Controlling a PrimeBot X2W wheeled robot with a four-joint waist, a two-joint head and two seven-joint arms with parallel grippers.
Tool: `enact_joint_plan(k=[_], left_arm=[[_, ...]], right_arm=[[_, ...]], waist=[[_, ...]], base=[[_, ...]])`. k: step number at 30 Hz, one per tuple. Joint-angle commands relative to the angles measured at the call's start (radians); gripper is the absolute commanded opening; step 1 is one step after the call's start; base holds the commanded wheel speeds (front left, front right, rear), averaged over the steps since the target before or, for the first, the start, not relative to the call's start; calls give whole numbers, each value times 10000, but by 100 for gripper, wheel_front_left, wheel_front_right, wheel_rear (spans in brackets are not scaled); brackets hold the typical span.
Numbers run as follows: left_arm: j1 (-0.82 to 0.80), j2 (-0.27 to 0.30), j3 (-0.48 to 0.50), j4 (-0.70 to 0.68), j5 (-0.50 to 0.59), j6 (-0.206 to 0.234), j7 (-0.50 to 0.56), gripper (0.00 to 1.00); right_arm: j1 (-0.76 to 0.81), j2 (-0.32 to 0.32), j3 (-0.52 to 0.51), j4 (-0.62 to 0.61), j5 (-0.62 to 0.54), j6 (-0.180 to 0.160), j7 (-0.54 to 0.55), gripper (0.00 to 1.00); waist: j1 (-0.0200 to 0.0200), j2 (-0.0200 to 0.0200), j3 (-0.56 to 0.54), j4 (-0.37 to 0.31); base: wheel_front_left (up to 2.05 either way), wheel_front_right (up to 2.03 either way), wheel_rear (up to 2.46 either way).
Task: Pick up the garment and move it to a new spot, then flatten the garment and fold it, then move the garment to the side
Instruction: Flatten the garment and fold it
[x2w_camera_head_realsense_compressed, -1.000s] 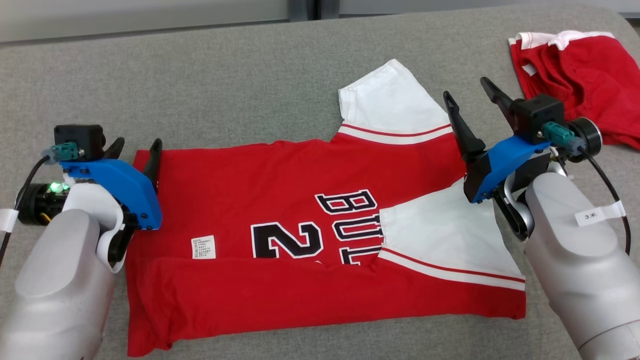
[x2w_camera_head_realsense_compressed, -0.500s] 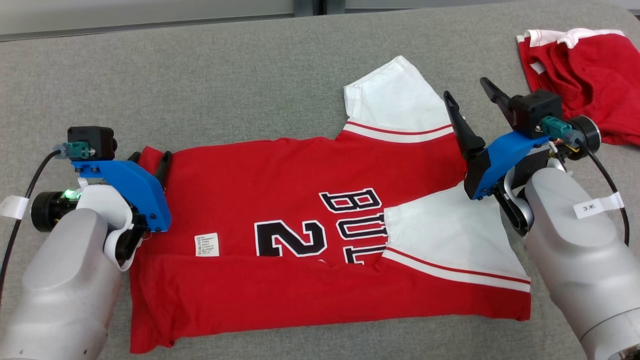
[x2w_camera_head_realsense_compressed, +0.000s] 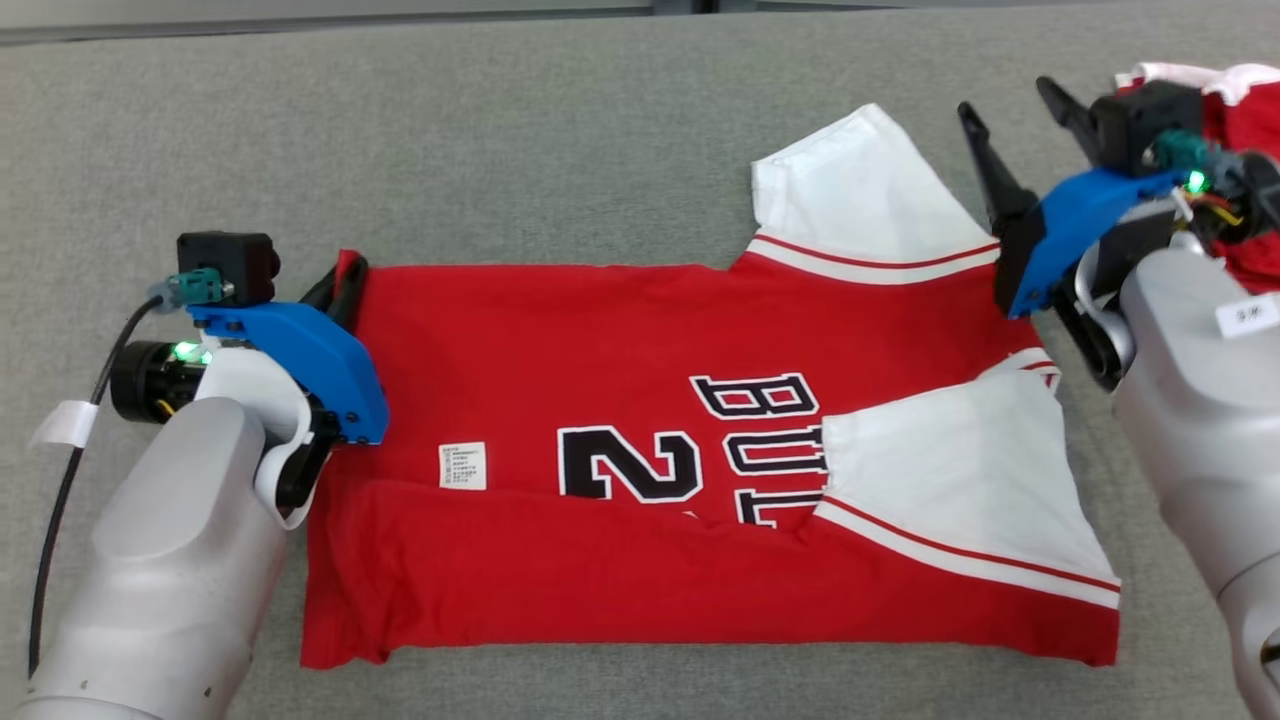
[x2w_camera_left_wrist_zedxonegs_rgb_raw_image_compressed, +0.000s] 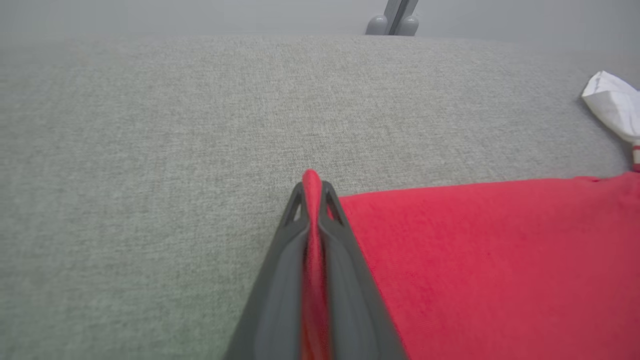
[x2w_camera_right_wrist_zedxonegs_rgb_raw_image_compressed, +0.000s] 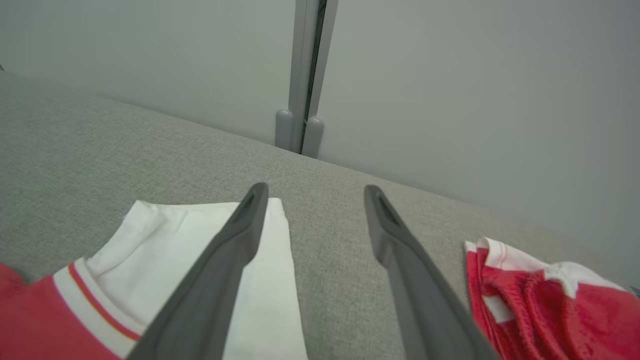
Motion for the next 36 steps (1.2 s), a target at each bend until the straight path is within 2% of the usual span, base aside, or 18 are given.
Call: enact_joint_plan(k=[1, 9, 17, 29, 30, 31, 32, 36], left_arm=[[-140, -15, -19, -50, 59, -9, -100, 0], [-315, -264, -272, -563, 209, -5, -634, 0], [-595, -525, -493, -981, 359, 78, -798, 0], [-913, -766, -683, -1032, 329, 90, -891, 0], [-922, -776, -700, -1005, 323, 87, -907, 0], [-950, -781, -711, -977, 311, 84, -931, 0], [-987, -788, -710, -958, 299, 83, -944, 0], [-966, -734, -674, -823, 277, 98, -1097, 0]], right_arm=[[-222, -59, 26, 77, 37, 2, 82, 100], [-1569, -156, 297, 924, 537, 2, 1376, 100], [-2250, -179, 385, 1673, 1304, 2, 2421, 100], [-2209, -337, 764, 2211, 1651, 2, 2753, 100], [-2184, -312, 813, 2248, 1682, 2, 2835, 82], [-2169, -258, 810, 2259, 1766, 2, 2822, 10], [-2168, -192, 794, 2258, 1842, 2, 2785, 0], [-2174, -169, 811, 2236, 1979, 0, 2340, 0]], waist=[[0, 0, 152, 165], [0, 0, 776, 826], [0, 0, 1356, 1338], [0, 0, 1744, 1524], [0, 0, 1757, 1527], [0, 0, 1766, 1517], [0, 0, 1773, 1493], [0, 0, 1667, 1324]], base=[[0, 0, 0], [0, 0, 0], [0, 0, 0], [0, 0, 0], [0, 0, 0], [0, 0, 0], [0, 0, 0], [0, 0, 0]])
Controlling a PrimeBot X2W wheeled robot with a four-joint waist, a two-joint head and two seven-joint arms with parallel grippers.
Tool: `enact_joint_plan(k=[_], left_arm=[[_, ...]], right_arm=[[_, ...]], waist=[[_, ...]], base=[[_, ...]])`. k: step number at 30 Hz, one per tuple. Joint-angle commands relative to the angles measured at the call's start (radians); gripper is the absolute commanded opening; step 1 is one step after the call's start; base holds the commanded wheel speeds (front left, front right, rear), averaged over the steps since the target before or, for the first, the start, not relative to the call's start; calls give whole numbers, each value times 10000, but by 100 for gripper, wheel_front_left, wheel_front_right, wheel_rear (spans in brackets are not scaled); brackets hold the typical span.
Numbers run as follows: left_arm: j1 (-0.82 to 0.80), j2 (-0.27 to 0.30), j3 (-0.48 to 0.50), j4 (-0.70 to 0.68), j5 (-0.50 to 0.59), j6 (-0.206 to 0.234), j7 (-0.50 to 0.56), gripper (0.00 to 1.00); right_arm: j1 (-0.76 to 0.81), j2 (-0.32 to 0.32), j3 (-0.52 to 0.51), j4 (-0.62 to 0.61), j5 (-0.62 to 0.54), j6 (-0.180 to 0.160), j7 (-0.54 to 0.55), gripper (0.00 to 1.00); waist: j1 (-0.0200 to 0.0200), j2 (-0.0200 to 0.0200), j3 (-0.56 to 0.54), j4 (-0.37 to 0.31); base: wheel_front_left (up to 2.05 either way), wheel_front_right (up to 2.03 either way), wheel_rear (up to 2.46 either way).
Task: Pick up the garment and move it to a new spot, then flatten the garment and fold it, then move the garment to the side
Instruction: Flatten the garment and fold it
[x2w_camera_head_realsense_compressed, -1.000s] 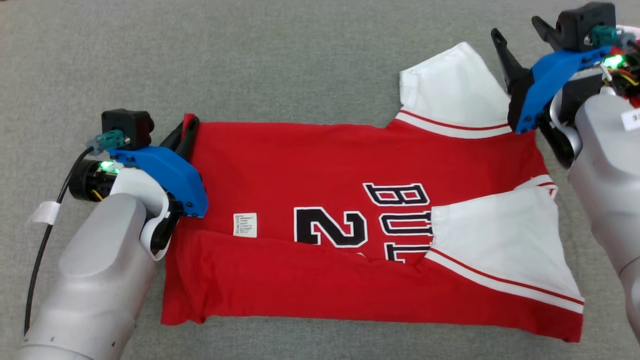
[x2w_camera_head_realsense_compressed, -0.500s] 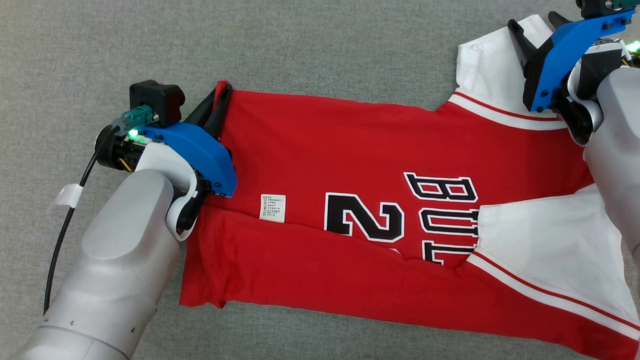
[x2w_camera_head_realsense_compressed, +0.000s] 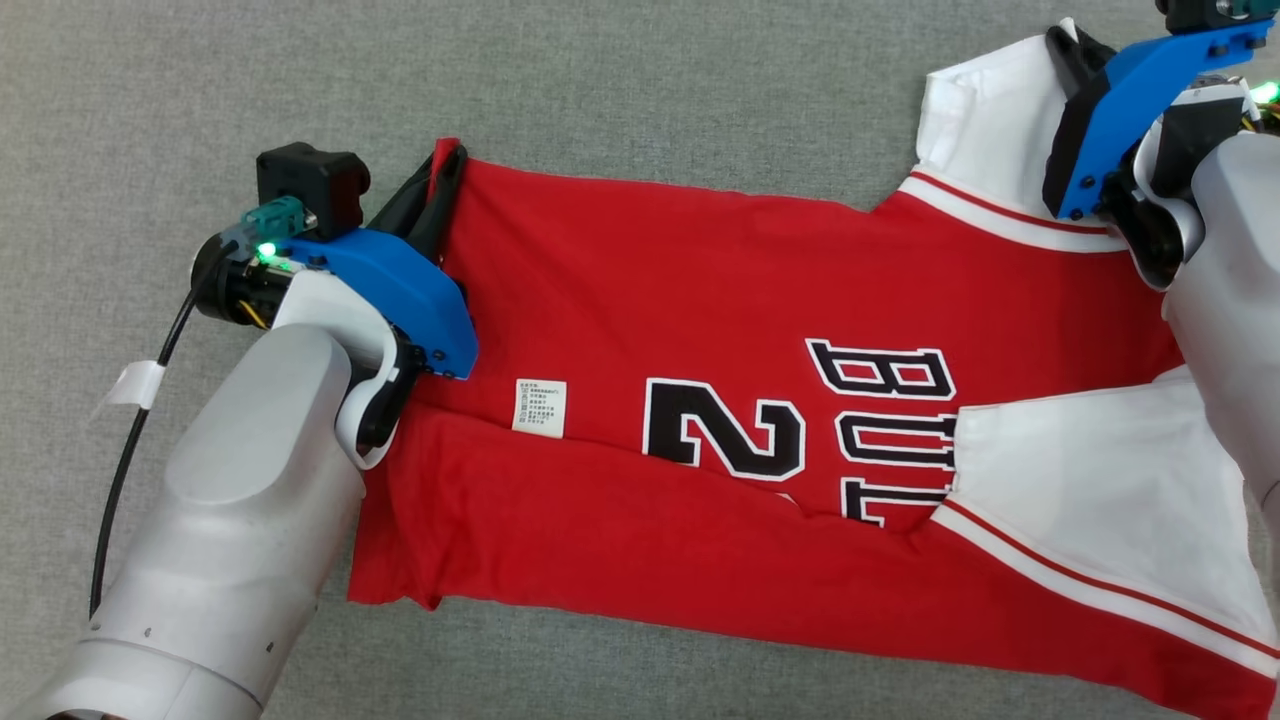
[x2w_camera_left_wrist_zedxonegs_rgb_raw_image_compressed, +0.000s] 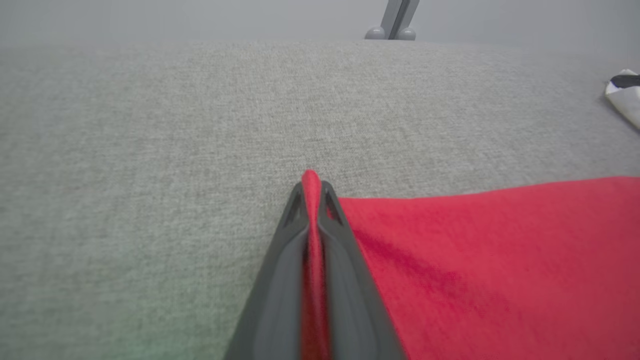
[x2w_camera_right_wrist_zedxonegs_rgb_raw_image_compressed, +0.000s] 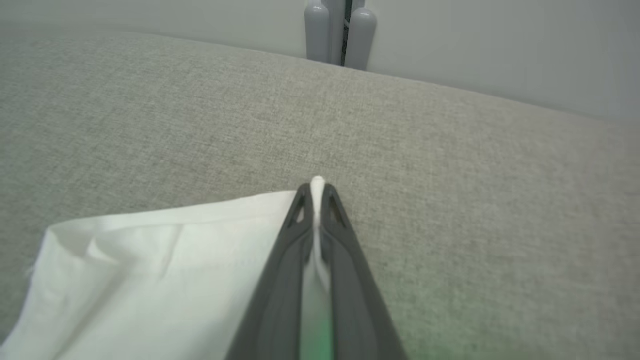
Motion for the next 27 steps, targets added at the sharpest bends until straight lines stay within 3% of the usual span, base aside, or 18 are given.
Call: enact_joint_plan(k=[1, 14, 20, 27], left_arm=[[-56, 43, -13, 114, -10, 38, -31, 0], [909, 253, 243, 791, -389, 134, -762, 0], [1322, 442, 357, 914, -547, 218, -1009, 0], [1807, 701, 557, 813, -691, 369, -1304, 0]], right_arm=[[165, -40, 28, 104, 50, -2, -181, 0], [1724, 137, 371, -762, 797, 0, -2494, 0], [2918, -26, 512, -2272, 1194, 0, -2810, 0], [4934, -298, -163, -4904, 998, 0, -2822, 0]], waist=[[-1, -1, -117, -90], [-1, -1, -1543, -969], [-1, -1, -1987, -1349], [-1, -1, -2366, -1697]], base=[[0, 0, 0], [0, 0, 0], [0, 0, 0], [0, 0, 0]])
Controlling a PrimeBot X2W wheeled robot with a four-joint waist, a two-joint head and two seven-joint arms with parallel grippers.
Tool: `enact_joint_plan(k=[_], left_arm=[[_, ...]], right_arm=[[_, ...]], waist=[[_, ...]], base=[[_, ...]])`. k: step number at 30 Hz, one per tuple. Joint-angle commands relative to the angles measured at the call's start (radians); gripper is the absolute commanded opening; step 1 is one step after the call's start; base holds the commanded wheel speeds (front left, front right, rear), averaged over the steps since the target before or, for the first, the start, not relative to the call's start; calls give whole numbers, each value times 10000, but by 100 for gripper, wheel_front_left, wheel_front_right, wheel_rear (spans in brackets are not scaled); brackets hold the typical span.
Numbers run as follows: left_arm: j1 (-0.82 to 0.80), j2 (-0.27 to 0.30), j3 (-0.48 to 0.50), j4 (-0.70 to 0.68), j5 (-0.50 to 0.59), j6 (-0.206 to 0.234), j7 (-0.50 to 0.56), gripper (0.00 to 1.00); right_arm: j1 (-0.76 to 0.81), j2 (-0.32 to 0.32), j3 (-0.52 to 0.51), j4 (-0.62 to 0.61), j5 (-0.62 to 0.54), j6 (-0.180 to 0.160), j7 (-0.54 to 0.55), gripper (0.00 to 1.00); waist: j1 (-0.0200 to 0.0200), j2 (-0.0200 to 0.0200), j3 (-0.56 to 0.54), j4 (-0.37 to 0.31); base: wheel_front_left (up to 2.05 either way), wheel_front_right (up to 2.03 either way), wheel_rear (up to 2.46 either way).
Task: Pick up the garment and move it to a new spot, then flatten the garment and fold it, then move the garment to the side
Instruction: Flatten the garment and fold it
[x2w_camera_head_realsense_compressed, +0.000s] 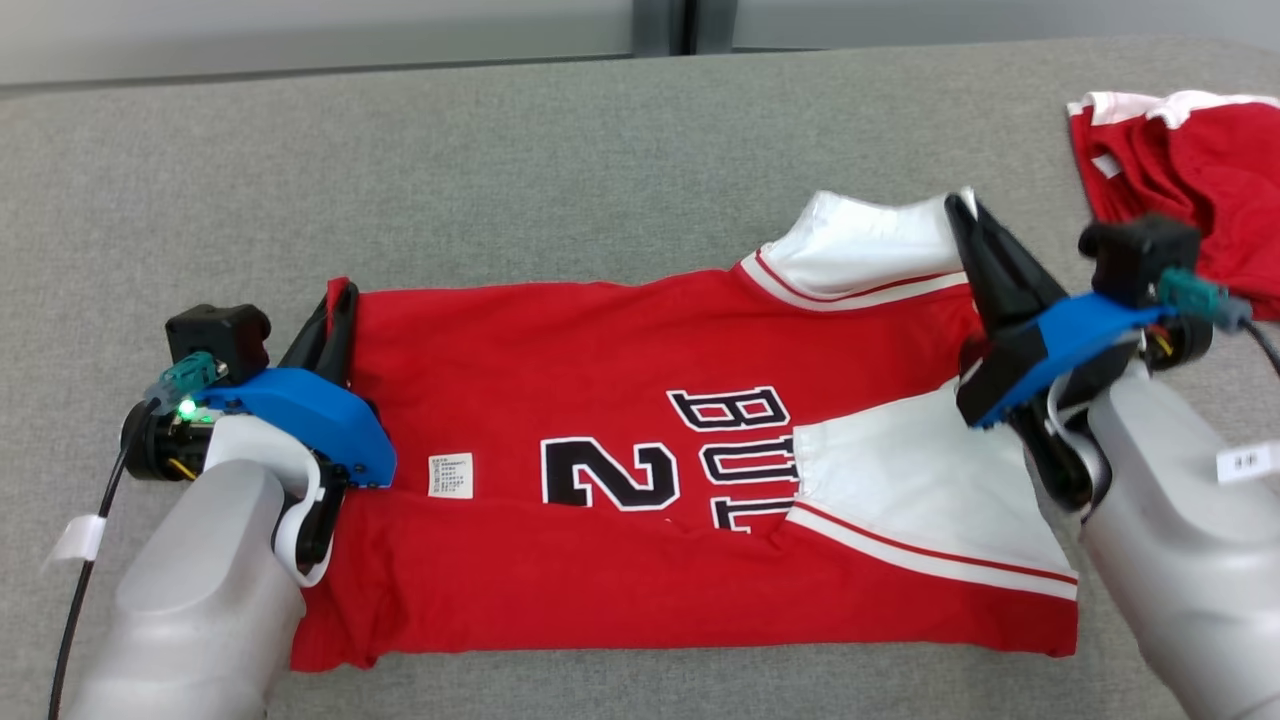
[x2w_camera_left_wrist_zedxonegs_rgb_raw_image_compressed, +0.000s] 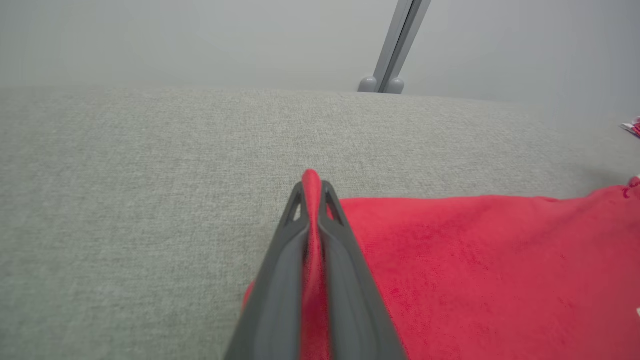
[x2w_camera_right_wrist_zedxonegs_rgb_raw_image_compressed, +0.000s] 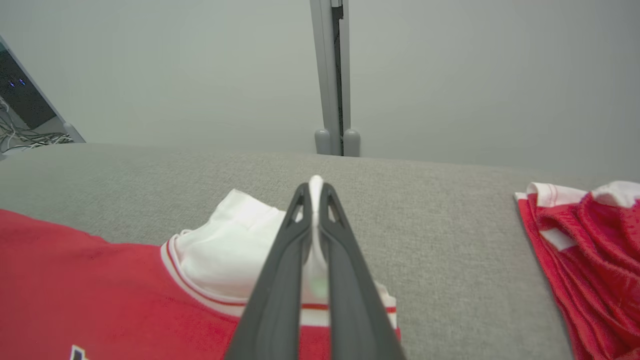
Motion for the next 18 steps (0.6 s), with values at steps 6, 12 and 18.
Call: enact_joint_plan(k=[6, 12, 18], left_arm=[[662, 197, 197, -393, -159, 187, -290, 0], [1285, 303, 358, -892, -108, 350, -462, 0], [2045, 328, 524, -1591, -6, 551, -532, 0]], right_arm=[[2008, -5, -688, -1705, -387, 2, -45, 0], [3255, 136, -1149, -2562, -522, 2, -46, 0], [4399, 293, -1527, -3181, -711, 2, -46, 0]], waist=[[1, 1, -306, -246], [1, 1, -476, -264], [1, 1, -667, -227]], base=[[0, 0, 0], [0, 0, 0], [0, 0, 0]])
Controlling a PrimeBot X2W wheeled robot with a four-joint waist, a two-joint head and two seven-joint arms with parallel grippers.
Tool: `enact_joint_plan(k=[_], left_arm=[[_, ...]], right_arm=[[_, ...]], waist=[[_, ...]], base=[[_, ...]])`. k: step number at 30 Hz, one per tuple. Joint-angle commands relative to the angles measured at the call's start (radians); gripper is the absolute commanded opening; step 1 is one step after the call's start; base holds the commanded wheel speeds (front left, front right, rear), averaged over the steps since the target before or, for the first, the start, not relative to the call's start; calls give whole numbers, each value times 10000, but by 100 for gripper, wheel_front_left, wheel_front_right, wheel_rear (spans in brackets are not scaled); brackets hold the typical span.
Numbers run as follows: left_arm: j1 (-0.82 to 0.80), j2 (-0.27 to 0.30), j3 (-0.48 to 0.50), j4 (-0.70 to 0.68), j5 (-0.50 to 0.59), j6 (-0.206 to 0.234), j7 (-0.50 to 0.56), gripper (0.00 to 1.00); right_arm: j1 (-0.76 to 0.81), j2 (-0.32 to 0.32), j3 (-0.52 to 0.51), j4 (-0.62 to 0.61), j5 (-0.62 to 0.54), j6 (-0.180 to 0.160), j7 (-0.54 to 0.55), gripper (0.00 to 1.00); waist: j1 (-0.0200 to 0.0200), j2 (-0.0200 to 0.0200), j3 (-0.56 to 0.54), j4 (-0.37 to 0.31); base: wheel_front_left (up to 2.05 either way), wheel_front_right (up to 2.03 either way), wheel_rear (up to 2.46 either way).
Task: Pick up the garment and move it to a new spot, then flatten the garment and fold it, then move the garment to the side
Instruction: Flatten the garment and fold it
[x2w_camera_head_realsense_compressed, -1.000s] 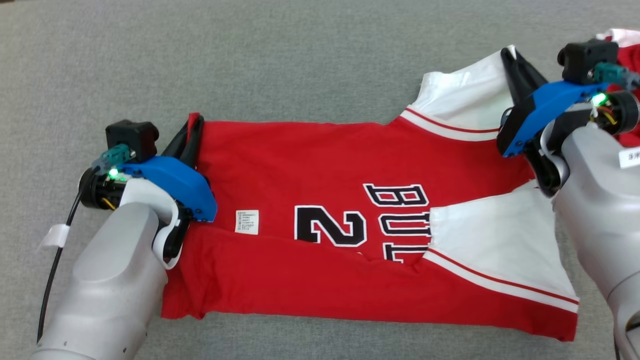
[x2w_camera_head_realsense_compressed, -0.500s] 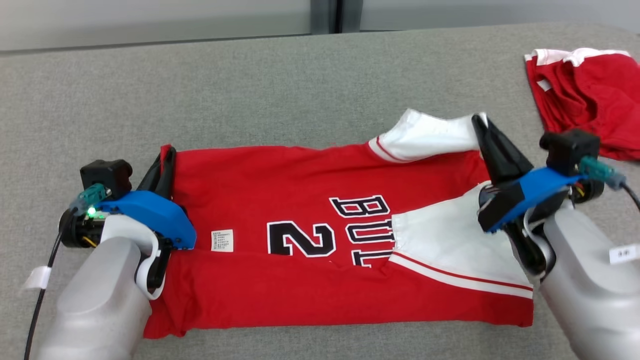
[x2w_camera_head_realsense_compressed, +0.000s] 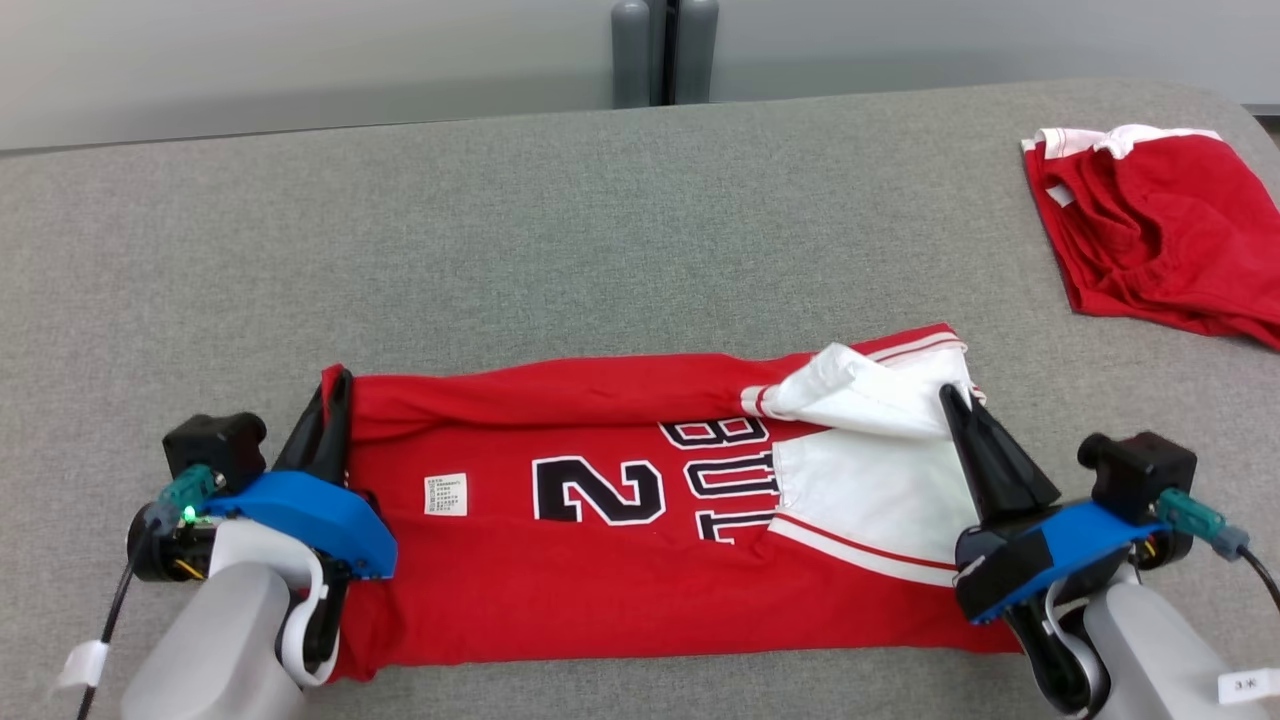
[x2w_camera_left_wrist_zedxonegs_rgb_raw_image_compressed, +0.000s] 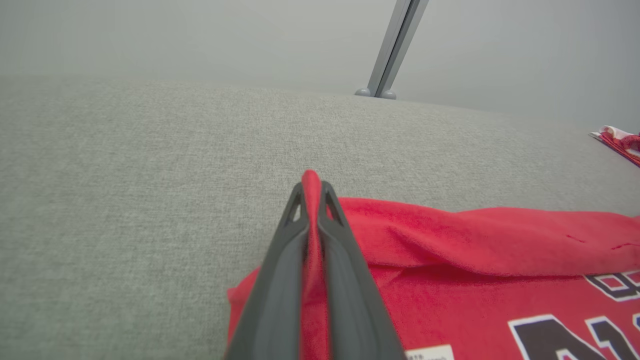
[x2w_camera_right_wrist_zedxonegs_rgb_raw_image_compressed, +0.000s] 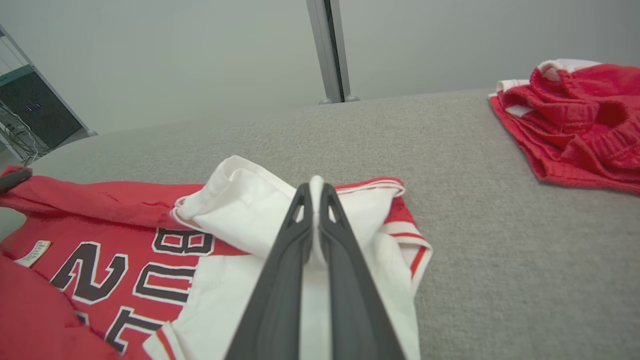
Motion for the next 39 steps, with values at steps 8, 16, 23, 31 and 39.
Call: enact_joint_plan(k=[8, 16, 23, 31, 39], left_arm=[[1149, -100, 440, -1401, 446, 431, -68, 0], [2317, -329, 1176, -2343, 929, 461, -69, 0], [2919, -698, 1949, -2846, 1619, 515, -70, 100], [3672, -1238, 3546, -4041, 2885, 328, -70, 100], [4377, -1825, 4852, -5305, 4827, 222, -71, 100]], right_arm=[[1177, 183, -465, -669, -305, 3, 52, 0], [2228, 387, -897, -1312, -599, 2, 313, 0], [2838, 679, -1315, -1545, -741, 3, 643, 100], [2493, 489, -1964, -1775, -974, 2, 746, 100], [1539, 456, -2567, -834, -1589, 3, 1538, 100]], waist=[[1, 1, -126, 84], [1, 1, -233, 147], [1, 1, -348, 209], [1, 1, -507, 213], [1, 1, -634, 430]], base=[[0, 0, 0], [0, 0, 0], [0, 0, 0], [0, 0, 0], [0, 0, 0]])
